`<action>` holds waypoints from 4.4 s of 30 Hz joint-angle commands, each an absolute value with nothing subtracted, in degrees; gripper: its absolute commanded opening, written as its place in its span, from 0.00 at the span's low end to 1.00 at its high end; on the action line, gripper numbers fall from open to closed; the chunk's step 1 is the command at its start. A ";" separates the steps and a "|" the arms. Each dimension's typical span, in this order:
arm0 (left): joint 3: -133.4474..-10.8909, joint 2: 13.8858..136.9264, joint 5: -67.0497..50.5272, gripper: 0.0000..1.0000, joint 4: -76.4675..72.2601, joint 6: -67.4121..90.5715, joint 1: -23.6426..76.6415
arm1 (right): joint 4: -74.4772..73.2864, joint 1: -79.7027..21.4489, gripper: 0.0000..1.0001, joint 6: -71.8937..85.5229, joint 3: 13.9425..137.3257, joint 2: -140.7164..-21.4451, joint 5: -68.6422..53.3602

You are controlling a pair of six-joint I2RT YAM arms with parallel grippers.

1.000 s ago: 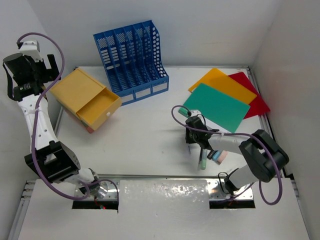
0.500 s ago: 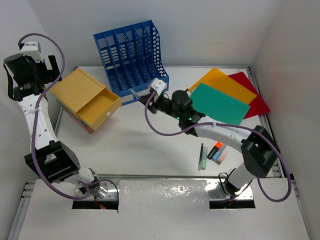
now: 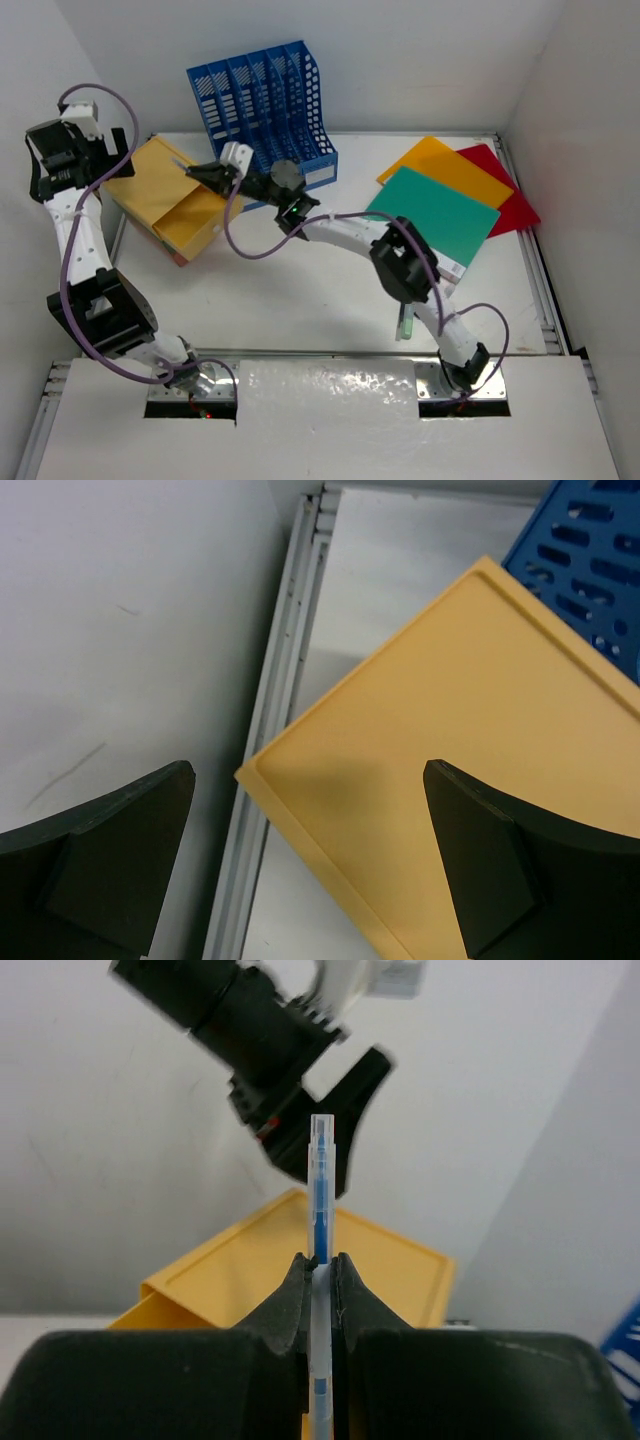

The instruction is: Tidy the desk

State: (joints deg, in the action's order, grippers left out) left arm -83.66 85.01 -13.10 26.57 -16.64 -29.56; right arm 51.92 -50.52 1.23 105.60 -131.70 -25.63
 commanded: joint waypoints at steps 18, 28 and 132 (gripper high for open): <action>-78.40 89.03 -9.06 0.97 21.80 -17.75 -28.04 | 50.62 -54.40 0.33 -9.23 106.01 -132.02 -27.51; -79.19 89.39 -8.17 0.97 22.06 -17.84 -28.13 | 55.89 -54.40 0.51 -10.37 97.13 -123.50 -21.28; -80.07 86.84 -8.96 0.97 21.88 -18.72 -28.21 | 9.37 -45.18 0.00 7.49 53.17 -84.22 1.32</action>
State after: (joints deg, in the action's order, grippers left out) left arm -78.63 88.38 -9.08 21.19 -17.76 -28.53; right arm -6.39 -44.49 14.72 51.31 -94.43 4.05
